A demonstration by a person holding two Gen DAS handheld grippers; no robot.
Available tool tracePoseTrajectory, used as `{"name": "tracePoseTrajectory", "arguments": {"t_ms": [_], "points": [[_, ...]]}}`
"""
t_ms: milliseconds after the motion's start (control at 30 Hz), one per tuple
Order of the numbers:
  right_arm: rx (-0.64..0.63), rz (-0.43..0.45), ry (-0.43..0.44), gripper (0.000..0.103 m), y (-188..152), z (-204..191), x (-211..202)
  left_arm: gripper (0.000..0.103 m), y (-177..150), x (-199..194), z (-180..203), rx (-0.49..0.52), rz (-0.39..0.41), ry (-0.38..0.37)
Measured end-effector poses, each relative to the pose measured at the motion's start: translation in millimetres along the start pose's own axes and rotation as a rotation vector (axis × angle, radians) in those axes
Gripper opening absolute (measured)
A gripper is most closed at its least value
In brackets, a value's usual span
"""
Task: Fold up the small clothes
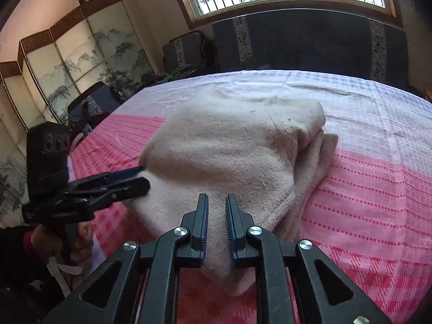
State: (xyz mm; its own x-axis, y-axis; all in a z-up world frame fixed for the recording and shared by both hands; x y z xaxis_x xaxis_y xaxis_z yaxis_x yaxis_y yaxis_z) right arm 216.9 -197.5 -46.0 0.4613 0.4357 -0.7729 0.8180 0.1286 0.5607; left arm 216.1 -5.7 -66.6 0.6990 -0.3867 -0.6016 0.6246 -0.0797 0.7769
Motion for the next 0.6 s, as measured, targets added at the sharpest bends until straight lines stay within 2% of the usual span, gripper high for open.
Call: {"name": "tracePoseTrajectory", "arguments": {"t_ms": [33,167,200,300,400,467,533,567,600], "points": [[0.003,0.010,0.007,0.000,-4,9,2,0.062,-1,0,-1,0.000,-0.003,0.000],[0.124,0.032,0.093,0.000,1,32,-5,0.062,-2,-3,-6,-0.043,0.017,-0.041],[0.164,0.038,0.148,0.000,3,35,-10,0.062,-2,-5,-10,-0.062,0.025,-0.056],[0.326,0.048,0.312,0.012,8,53,-32,0.062,-5,-12,-20,-0.136,0.067,-0.117],[0.504,-0.002,0.467,0.013,4,71,-44,0.062,-11,-20,-27,-0.181,0.108,-0.141],[0.553,-0.077,0.502,0.022,-8,73,-43,0.062,-15,-23,-27,-0.171,0.126,-0.139],[0.579,-0.133,0.511,0.056,-23,70,-39,0.062,-17,-25,-23,-0.156,0.131,-0.130],[0.582,-0.157,0.482,0.061,-29,68,-35,0.062,-18,-24,-21,-0.150,0.127,-0.125],[0.580,-0.175,0.466,0.062,-34,65,-32,0.062,-18,-24,-20,-0.147,0.124,-0.122]]}}
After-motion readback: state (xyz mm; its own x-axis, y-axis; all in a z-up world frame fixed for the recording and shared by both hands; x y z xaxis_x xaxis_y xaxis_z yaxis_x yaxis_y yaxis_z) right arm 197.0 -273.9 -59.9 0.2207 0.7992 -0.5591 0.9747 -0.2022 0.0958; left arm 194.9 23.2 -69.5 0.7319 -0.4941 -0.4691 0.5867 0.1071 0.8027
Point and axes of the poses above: each gripper's, at about its wrist camera, not at the fingertips, and x roughly the way its jaws point, z to its right, y to its top, the point moved 4 cm from there along x, roughly the way its jaws point, and after that the axes turned 15 degrees about x, right-handed, at the moved point
